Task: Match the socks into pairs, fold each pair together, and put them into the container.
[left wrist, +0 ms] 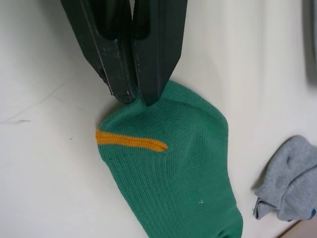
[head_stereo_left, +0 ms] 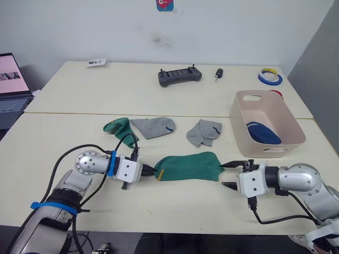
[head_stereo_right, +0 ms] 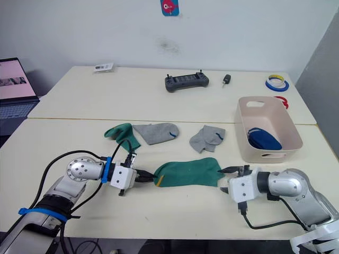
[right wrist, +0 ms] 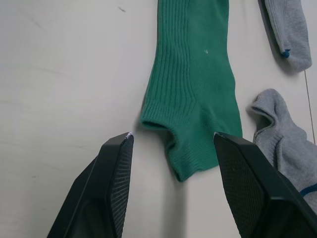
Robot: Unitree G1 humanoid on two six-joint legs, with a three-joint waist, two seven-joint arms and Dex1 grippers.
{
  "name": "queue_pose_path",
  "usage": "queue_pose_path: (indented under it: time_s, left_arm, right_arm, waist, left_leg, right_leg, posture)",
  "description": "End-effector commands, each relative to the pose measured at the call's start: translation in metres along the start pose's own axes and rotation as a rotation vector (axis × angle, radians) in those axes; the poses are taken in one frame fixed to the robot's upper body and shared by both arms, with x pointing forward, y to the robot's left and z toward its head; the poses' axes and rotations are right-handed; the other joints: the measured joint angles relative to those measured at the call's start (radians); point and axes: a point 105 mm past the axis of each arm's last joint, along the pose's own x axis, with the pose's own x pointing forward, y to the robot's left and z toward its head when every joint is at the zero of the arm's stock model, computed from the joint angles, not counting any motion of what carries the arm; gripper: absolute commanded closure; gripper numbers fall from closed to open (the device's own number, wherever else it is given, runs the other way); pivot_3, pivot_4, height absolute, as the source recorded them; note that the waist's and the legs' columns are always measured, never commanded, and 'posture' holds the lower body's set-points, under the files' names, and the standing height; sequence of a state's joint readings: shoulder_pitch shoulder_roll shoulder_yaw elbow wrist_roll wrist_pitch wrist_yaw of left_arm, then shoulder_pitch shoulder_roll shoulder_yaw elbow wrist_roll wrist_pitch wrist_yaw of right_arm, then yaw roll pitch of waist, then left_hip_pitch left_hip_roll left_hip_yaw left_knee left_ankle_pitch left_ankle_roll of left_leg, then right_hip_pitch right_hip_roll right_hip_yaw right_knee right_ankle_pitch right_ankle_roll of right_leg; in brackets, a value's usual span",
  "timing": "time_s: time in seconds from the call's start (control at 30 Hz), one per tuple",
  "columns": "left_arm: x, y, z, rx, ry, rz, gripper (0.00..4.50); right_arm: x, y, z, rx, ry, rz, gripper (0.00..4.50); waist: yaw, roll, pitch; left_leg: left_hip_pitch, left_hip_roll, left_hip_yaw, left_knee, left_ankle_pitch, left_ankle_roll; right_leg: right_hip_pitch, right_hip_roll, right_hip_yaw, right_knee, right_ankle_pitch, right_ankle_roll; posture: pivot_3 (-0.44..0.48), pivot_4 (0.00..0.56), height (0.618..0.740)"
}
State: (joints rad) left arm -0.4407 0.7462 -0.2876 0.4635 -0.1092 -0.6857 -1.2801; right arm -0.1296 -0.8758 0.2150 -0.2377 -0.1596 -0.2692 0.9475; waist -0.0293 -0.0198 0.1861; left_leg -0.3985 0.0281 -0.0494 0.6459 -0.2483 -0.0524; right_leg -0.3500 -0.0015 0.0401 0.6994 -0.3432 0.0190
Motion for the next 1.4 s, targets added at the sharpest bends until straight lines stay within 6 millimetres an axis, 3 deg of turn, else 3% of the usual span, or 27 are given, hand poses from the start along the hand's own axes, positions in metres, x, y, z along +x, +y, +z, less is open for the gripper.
queue_pose_path:
  time_s: [0.03, 0.2, 0.23, 0.33, 0.5, 0.7, 1.0, 1.17, 1.4]
  left_arm:
    - [-0.005, 0.005, 0.005, 0.003, -0.009, 0.021, 4.47]
    - [-0.003, 0.004, 0.007, 0.002, -0.013, 0.02, 4.47]
    - [-0.002, 0.004, 0.007, 0.003, -0.015, 0.019, 4.49]
    - [-0.001, 0.005, 0.009, 0.006, -0.018, 0.017, 4.5]
    - [-0.002, 0.004, 0.012, -0.013, -0.032, 0.021, 4.5]
    - [-0.013, 0.0, 0.04, -0.245, -0.137, 0.053, 4.5]
    - [-0.045, -0.041, 0.079, -0.916, -0.193, -0.078, 4.5]
    - [-0.048, -0.052, 0.075, -1.201, -0.173, -0.071, 4.5]
    - [-0.029, -0.052, 0.046, -1.44, -0.124, 0.031, 4.5]
  right_arm:
    - [0.004, -0.002, -0.003, -0.086, 0.007, -0.023, 1.73]
    - [0.016, -0.007, -0.003, -0.124, -0.008, -0.071, 1.73]
    - [0.018, -0.008, -0.003, -0.128, -0.012, -0.077, 1.92]
    - [0.021, -0.007, 0.0, -0.132, -0.034, -0.074, 2.62]
    - [0.02, -0.005, 0.007, -0.123, -0.088, -0.058, 4.39]
    - [0.009, -0.01, 0.03, 0.023, -0.203, -0.036, 4.46]
    - [-0.033, 0.026, 0.093, 0.677, -0.34, 0.41, 4.46]
    - [-0.034, 0.032, 0.087, 0.954, -0.251, 0.517, 4.46]
    - [-0.003, 0.017, 0.053, 1.198, -0.126, 0.432, 4.46]
  waist:
    - [0.0, 0.0, 0.0]
    - [0.0, 0.0, 0.0]
    - [0.0, 0.0, 0.0]
    - [0.0, 0.0, 0.0]
    - [0.0, 0.0, 0.0]
    - [-0.003, 0.0, 0.0]
    - [-0.001, 0.0, 0.0]
    - [-0.001, 0.0, 0.0]
    - [-0.001, 0.0, 0.0]
  left_leg:
    - [0.0, 0.0, 0.0, 0.0, 0.0, 0.0]
    - [0.0, 0.0, 0.0, 0.0, 0.0, 0.0]
    - [0.0, 0.0, 0.0, 0.0, 0.0, 0.0]
    - [0.0, 0.0, 0.0, 0.0, 0.0, 0.0]
    - [0.0, 0.0, 0.0, 0.0, 0.0, 0.0]
    - [0.0, 0.001, -0.001, 0.0, 0.0, 0.0]
    - [0.001, 0.002, -0.004, 0.0, 0.0, 0.0]
    - [0.002, 0.001, -0.006, -0.001, 0.0, 0.0]
    - [-0.001, 0.001, -0.005, -0.001, 0.0, 0.0]
  right_leg:
    - [0.0, 0.0, 0.0, 0.0, 0.0, 0.0]
    - [0.0, 0.001, 0.0, 0.0, 0.0, 0.0]
    - [0.0, 0.001, 0.0, 0.0, 0.0, 0.0]
    - [0.0, 0.001, 0.0, 0.0, 0.0, 0.0]
    - [0.0, 0.001, 0.0, 0.0, 0.0, 0.0]
    - [0.0, -0.001, 0.001, 0.0, 0.0, 0.0]
    - [0.005, -0.002, 0.001, -0.002, 0.0, 0.0]
    - [0.005, -0.002, 0.0, -0.002, 0.0, 0.0]
    - [0.0, -0.001, 0.001, -0.002, 0.0, 0.0]
  posture:
    - [0.0, 0.15, 0.74]
    - [0.0, 0.15, 0.74]
    - [0.0, 0.15, 0.74]
    - [0.0, 0.15, 0.74]
    - [0.0, 0.15, 0.74]
    - [0.0, 0.15, 0.74]
    - [0.0, 0.15, 0.74]
    - [0.0, 0.15, 0.74]
    - [0.0, 0.15, 0.74]
